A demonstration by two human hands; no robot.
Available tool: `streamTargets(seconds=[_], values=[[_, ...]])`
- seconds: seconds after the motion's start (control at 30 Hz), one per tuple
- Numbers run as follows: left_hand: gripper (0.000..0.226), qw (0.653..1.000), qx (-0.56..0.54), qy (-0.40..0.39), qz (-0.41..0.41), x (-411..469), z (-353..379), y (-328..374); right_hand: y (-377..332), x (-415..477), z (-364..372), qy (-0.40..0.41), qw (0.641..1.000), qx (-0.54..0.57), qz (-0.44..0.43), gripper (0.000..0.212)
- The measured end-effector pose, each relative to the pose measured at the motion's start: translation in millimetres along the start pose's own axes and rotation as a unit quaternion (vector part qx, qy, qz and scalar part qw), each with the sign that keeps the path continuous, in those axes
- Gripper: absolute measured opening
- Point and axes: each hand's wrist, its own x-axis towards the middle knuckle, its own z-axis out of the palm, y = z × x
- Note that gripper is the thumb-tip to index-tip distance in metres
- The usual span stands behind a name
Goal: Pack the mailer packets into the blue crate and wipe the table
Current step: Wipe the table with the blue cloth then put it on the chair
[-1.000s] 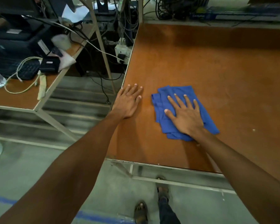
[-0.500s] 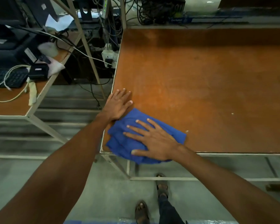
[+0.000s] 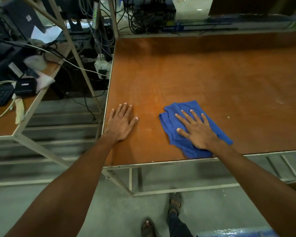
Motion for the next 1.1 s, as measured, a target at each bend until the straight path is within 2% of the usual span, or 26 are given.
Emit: streamTargets(seconds=[0.13,0.27,0.3,0.33,0.43,0.47,0.5,0.6,0.63,0.67,0.73,0.77,0.8,0.9,0.93,1.03,1.07,1.1], values=[[0.071,1.000,-0.009,-0.002,0.014,2.7,0.6,18.9,-15.5,-17.5,5.8,0.003,0.999,0.017,-0.047,0.077],[0.072,0.999,-0.004,-0.013,0.048,18.5,1.7,47.5,39.4,19.5,-3.8,0.017,0.994,0.044,0.096,0.082],[0.072,0.999,-0.006,-0.015,0.052,24.6,3.1,54.9,46.4,26.6,-6.2,0.009,0.994,0.042,0.103,0.082],[0.073,0.998,-0.009,-0.014,0.052,30.7,4.4,62.3,45.6,28.9,-6.9,0.004,0.996,0.027,0.079,0.082],[0.073,0.999,-0.017,-0.010,0.049,53.9,12.3,80.4,35.2,13.2,2.2,0.004,0.996,-0.042,-0.075,0.079],[0.072,0.999,-0.014,-0.009,0.049,62.6,13.6,84.9,45.7,13.7,3.8,0.004,0.995,-0.048,-0.091,0.079],[0.072,0.999,-0.014,-0.011,0.048,71.9,14.1,88.5,64.4,22.2,2.5,0.015,0.996,-0.043,-0.071,0.081],[0.073,0.999,-0.015,-0.029,0.038,102.1,13.9,96.4,125.6,69.1,-6.4,0.042,0.992,0.012,0.116,0.091],[0.073,0.999,-0.012,-0.029,0.032,113.0,14.0,98.8,132.4,83.2,-9.7,0.033,0.991,0.010,0.128,0.089],[0.073,0.999,-0.011,-0.028,0.026,124.7,14.4,100.9,131.6,93.3,-10.3,0.033,0.995,-0.005,0.089,0.085],[0.072,1.000,-0.008,-0.020,0.022,149.2,16.5,105.0,132.4,109.7,-4.9,0.035,0.998,-0.036,-0.047,0.076],[0.072,1.000,-0.005,-0.017,0.020,161.6,17.4,106.9,139.6,120.2,-6.3,0.028,0.996,-0.038,-0.082,0.075],[0.072,1.000,-0.006,-0.015,0.018,174.5,18.0,108.1,153.1,136.2,-10.9,0.032,0.996,-0.035,-0.073,0.077],[0.073,1.000,-0.011,-0.018,0.006,215.0,20.2,113.3,194.6,197.2,-23.6,0.037,0.993,0.023,0.107,0.080],[0.072,1.000,-0.011,-0.018,0.000,230.8,21.8,116.2,197.6,214.3,-25.6,0.033,0.992,0.023,0.116,0.079],[0.072,1.000,-0.013,-0.004,-0.018,281.4,25.6,123.5,199.0,247.7,-23.3,0.047,0.998,-0.025,-0.044,0.080],[0.072,1.000,-0.011,-0.001,-0.024,296.0,26.8,124.5,208.3,259.3,-26.2,0.040,0.997,-0.020,-0.069,0.079],[0.072,0.999,-0.010,0.001,-0.031,307.5,27.9,124.1,222.6,275.9,-28.8,0.040,0.998,-0.010,-0.055,0.078]])
